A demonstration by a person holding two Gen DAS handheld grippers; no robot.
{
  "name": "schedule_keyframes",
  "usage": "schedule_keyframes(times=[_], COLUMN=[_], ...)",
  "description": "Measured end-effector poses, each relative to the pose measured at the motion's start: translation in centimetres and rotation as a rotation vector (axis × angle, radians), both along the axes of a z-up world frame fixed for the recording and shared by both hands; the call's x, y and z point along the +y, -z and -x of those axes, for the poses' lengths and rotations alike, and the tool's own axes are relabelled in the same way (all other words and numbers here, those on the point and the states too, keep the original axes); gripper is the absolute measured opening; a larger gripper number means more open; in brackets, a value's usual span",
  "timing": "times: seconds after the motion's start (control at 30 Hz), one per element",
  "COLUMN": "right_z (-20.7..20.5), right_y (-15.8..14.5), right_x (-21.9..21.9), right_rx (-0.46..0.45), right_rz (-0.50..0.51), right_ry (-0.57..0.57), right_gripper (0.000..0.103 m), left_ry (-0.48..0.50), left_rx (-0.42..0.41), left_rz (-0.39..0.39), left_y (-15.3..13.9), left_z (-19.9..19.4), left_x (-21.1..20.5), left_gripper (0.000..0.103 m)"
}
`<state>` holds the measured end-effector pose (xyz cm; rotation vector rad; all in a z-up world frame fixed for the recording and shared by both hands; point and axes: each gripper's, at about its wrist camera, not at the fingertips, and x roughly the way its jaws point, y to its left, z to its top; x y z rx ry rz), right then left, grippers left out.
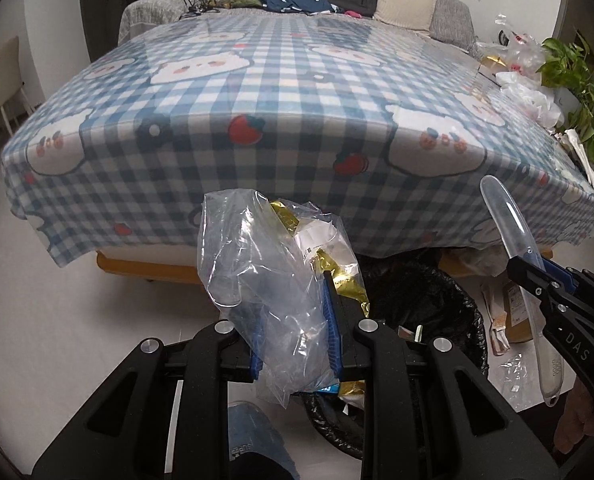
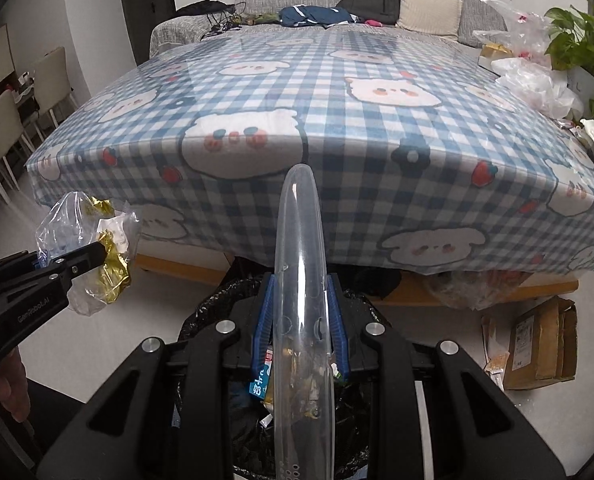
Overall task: Collect trash
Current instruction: 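Carry the plastic bag and plastic tube down over the trash bin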
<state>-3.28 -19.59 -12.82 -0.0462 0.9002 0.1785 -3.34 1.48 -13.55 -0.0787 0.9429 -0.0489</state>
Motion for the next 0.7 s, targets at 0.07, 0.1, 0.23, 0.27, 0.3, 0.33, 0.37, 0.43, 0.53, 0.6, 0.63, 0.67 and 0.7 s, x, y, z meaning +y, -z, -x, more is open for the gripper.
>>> schedule_keyframes(times=[0.07,0.1,0.23,0.27,0.3,0.33,0.37,0.43,0.53,0.6,0.63,0.67,0.7], right_z=[0.1,0.1,0.0,-0.1,-0.2,-0.3,-0.4,-0.6,-0.6,-0.6,-0.6,-0.6,-0.5], right_y=[0.8,1.2,3.1,3.6,4.2,4.7,5.1,6.0,6.8,7.3,7.4,7.4,7.4], right_x=[0.0,0.0,-0.1,-0.1,0.0,0.0,0.0,0.0,0.1,0.1,0.1,0.2,0.2], right_rx=[0.013,0.020,0.056,0.066,0.079,0.090,0.098,0.114,0.126,0.134,0.136,0.135,0.131], right_rz=[0.003,0.004,0.014,0.015,0.020,0.024,0.027,0.032,0.034,0.035,0.032,0.030,0.032], right_ry=[0.002,0.004,0.009,0.010,0.009,0.009,0.010,0.015,0.020,0.015,0.014,0.013,0.013], right_gripper=[0.025,0.025,0.025,0.025,0.025,0.025,0.025,0.025,0.025,0.025,0.025,0.026,0.028], left_ry=[0.000,-0.001,-0.001,-0.002,-0.004,-0.006,-0.010,-0.013,-0.009,-0.005,-0.004,-0.002,0.000], left_rx=[0.013,0.021,0.034,0.037,0.039,0.041,0.044,0.051,0.048,0.051,0.053,0.056,0.057], left_rz=[-0.009,-0.007,-0.007,-0.006,-0.008,-0.012,-0.017,-0.013,-0.023,-0.031,-0.032,-0.033,-0.033], left_y=[1.1,1.6,3.1,3.4,3.6,3.8,4.1,4.6,5.3,5.6,5.7,5.8,5.8], left_z=[0.0,0.0,0.0,0.0,-0.1,-0.1,-0.1,-0.2,-0.2,-0.1,0.0,0.0,0.1], left_x=[0.2,0.3,0.5,0.5,0.6,0.6,0.6,0.5,0.1,-0.4,-0.5,-0.7,-0.8], left_gripper=[0.023,0.023,0.023,0.023,0.023,0.023,0.023,0.023,0.023,0.023,0.023,0.023,0.023])
